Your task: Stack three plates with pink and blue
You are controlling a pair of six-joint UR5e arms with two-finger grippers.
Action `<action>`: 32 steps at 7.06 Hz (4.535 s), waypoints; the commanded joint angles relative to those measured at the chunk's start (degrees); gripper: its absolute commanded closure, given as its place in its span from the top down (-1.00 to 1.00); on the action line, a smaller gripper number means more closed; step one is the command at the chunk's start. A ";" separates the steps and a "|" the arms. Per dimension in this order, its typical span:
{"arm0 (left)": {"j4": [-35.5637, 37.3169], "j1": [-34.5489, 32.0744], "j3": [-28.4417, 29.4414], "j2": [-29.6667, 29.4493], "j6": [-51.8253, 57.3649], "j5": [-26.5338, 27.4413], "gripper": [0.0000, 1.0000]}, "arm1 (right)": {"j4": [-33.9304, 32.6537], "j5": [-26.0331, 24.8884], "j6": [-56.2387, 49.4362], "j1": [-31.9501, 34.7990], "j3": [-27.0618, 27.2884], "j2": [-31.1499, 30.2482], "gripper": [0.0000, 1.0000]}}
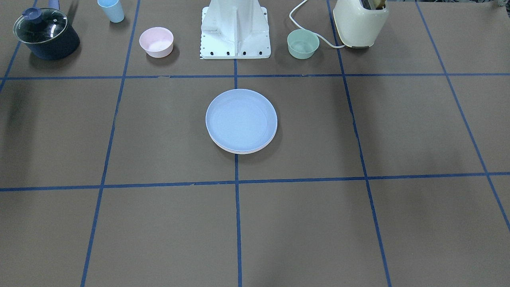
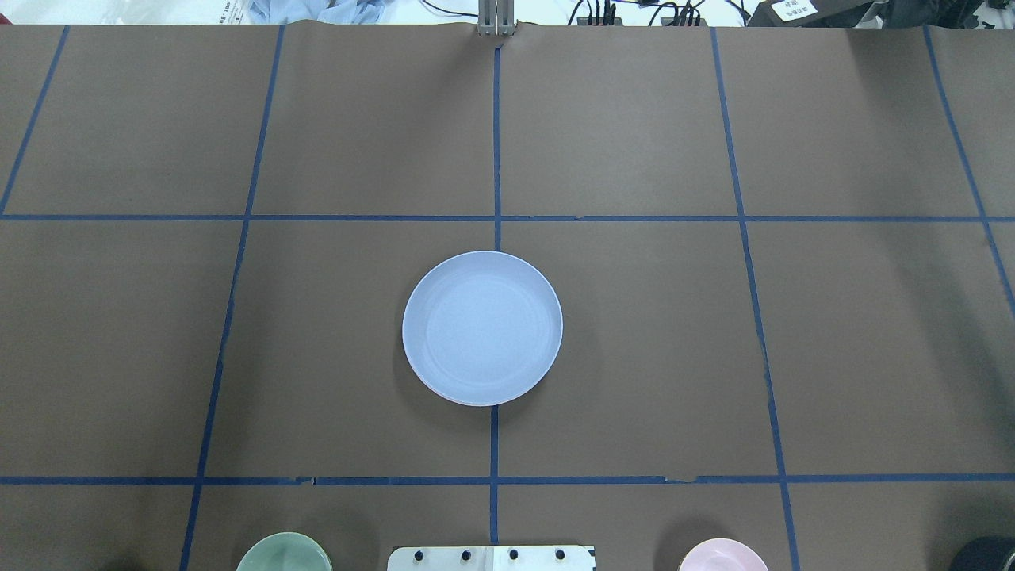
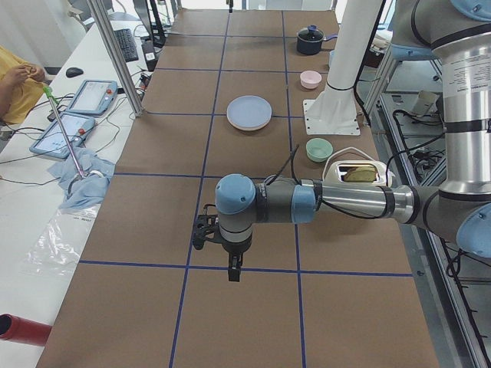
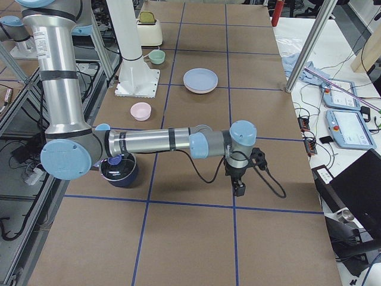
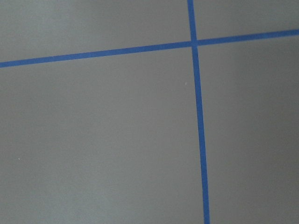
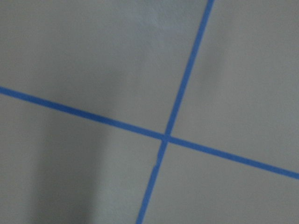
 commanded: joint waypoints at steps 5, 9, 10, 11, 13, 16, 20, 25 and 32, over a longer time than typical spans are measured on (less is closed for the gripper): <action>-8.94 0.47 1.50 -0.50 -3.40 -0.34 1.00 | 0.20 0.00 -0.71 2.84 1.52 -8.06 1.00; -10.55 0.47 2.74 0.12 -3.57 -0.51 1.00 | -5.86 0.17 0.96 2.84 9.62 -7.71 1.00; -10.55 0.47 2.74 0.21 -3.57 -0.51 1.00 | -5.77 0.09 0.96 2.84 9.44 -7.80 1.00; -10.55 0.47 2.66 0.21 -3.48 -0.51 1.00 | -5.69 0.09 0.88 2.84 9.35 -7.89 1.00; -10.37 0.47 2.83 0.29 -3.57 -0.51 1.00 | -5.60 0.09 0.96 2.84 9.35 -7.89 1.00; -10.11 0.47 2.92 0.29 -3.66 -0.51 1.00 | -5.60 0.09 0.96 2.84 9.17 -7.89 1.00; -9.84 0.47 2.92 0.91 -3.75 -0.34 1.00 | -5.68 0.09 0.96 2.84 8.73 -7.97 1.00; -9.84 0.47 3.01 1.26 -3.92 -0.34 1.00 | -5.60 0.09 0.96 2.84 8.65 -8.06 1.00; -9.84 0.47 3.01 1.26 -3.92 -0.34 1.00 | -5.51 0.17 0.96 2.84 8.82 -7.97 1.00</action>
